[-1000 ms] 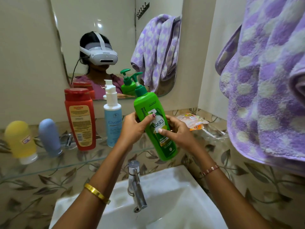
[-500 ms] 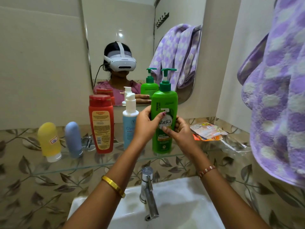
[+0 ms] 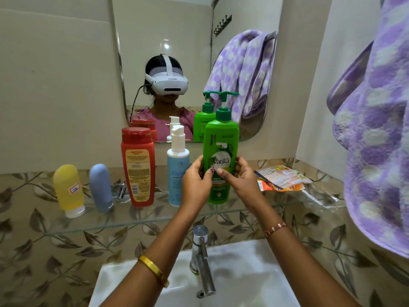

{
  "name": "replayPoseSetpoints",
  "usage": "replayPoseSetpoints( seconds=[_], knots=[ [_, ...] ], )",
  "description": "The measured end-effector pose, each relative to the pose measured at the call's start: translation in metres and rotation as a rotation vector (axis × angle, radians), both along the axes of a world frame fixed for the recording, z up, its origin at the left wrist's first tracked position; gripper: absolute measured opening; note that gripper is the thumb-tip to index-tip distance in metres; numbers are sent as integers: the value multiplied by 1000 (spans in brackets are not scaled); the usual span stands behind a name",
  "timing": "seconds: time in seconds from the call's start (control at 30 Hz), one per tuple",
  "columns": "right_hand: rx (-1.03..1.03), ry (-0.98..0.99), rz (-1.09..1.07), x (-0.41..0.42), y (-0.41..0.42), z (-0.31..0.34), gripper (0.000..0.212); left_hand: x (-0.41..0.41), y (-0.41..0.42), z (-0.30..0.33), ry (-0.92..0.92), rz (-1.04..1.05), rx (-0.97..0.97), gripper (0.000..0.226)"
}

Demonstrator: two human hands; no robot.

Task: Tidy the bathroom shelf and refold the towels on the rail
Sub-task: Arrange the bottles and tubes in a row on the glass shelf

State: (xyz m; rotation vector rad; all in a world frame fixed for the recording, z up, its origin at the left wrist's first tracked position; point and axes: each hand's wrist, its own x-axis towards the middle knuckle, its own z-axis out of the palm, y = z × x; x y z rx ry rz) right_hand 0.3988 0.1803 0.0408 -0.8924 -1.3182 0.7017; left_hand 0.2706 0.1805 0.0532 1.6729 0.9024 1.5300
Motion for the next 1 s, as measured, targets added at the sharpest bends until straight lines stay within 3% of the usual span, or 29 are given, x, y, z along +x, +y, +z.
replayPoseSetpoints(
  seconds=[0.3,0.57,0.83,1.0],
  knots=[
    [-17,-25,-61,-2,-5,3,31,-2,-7,-1,-26,-5,-30,39],
    [-36,-68,-144,-5,-14,3,45,-3,-14,-4,-35,-24,-43,42],
    [-10,-144,-485,-16,-30,13,52,-15,-35,8,-152,-51,11,46],
    [137,-248,-732,-30,-48,26,48,-24,-55,26,-215,-96,85,44]
  ],
)
